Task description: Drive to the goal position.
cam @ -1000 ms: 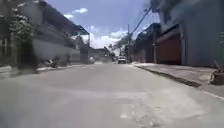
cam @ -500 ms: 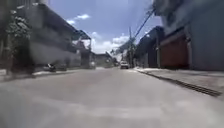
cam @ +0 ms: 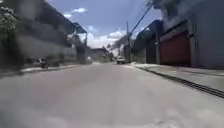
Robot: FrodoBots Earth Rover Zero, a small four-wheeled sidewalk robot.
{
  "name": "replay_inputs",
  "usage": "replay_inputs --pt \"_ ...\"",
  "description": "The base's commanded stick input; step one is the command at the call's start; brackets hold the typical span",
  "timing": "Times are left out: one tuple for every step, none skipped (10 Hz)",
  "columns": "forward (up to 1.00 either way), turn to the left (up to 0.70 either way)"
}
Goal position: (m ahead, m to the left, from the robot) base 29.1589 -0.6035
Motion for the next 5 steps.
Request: replay_inputs --pt "1.0 -0.23" --pt "1.0 -0.11" --pt "1.0 0.0" --pt "1.0 0.0" --pt "1.0 0.0"
